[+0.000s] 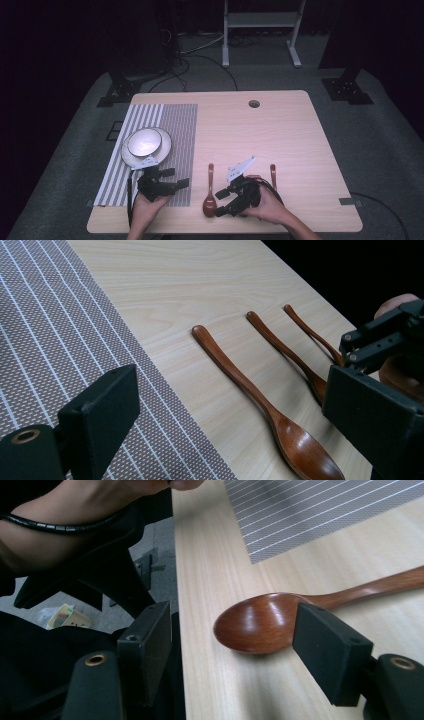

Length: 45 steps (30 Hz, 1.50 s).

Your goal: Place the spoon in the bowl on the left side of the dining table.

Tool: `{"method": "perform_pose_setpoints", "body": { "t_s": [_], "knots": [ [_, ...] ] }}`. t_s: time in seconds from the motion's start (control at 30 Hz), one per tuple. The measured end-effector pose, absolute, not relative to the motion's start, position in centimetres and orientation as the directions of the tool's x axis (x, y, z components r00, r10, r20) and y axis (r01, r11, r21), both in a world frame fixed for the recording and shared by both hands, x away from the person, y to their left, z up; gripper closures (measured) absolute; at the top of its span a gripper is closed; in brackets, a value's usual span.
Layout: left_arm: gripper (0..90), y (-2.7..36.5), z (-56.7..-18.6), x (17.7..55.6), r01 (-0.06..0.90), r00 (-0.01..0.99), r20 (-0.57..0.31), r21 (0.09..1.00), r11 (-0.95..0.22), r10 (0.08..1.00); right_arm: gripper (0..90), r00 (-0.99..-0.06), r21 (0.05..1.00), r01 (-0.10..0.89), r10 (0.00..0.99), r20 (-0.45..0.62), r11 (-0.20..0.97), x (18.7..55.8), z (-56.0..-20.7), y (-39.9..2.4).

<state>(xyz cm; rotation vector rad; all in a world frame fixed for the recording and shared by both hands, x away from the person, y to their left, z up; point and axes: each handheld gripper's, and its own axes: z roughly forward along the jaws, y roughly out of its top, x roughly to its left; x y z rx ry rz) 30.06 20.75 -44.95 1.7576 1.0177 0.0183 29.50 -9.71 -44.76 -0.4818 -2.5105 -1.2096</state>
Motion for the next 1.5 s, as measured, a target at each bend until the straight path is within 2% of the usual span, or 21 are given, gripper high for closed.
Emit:
{"method": "perform_pose_setpoints", "body": {
  "t_s": [0.57, 0.97, 1.5],
  "knots": [
    [7.3, 20.3, -45.2, 30.2, 0.627, 0.642, -0.448, 0.774, -0.09, 0.623, 31.3, -0.89, 0.657, 0.399, 0.099, 0.445, 0.64, 28.4, -46.4, -7.4],
    [7.3, 19.9, -45.3, 30.2, 0.633, 0.649, -0.463, 0.768, -0.092, 0.604, 35.3, -0.901, 0.642, 0.384, 0.118, 0.417, 0.664, 28.0, -47.3, -6.9],
    [7.3, 17.6, -45.7, 30.6, 0.65, 0.668, -0.474, 0.747, -0.139, 0.573, 35.7, -0.919, 0.65, 0.356, 0.125, 0.374, 0.671, 27.6, -47.1, -6.9]
  ]
}}
